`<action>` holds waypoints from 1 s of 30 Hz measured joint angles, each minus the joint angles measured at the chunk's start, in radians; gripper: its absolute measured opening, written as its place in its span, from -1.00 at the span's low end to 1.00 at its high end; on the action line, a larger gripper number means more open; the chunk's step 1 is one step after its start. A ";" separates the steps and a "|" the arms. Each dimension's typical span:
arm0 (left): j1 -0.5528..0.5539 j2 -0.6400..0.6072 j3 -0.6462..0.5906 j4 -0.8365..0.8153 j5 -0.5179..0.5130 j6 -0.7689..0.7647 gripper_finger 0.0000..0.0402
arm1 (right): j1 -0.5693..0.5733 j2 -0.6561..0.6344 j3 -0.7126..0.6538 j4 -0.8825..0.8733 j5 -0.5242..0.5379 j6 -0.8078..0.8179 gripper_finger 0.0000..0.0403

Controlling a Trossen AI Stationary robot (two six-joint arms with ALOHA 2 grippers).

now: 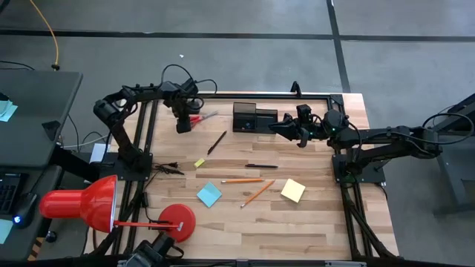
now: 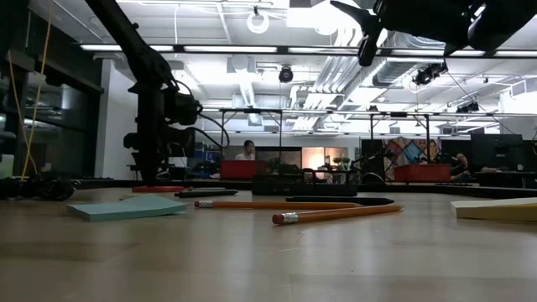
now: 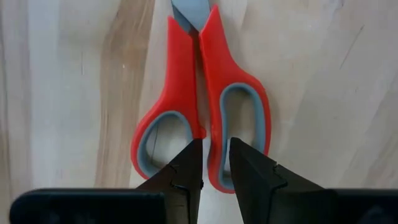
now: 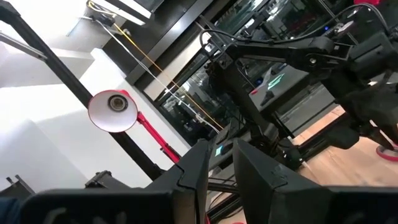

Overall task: Pick and place office supplies into organizer
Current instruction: Put the orange scissors in the black desk organizer

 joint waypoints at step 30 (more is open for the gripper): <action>-0.014 -0.119 -0.005 -0.022 -0.039 0.009 -0.23 | -0.001 0.000 0.000 -0.005 -0.002 -0.029 -0.67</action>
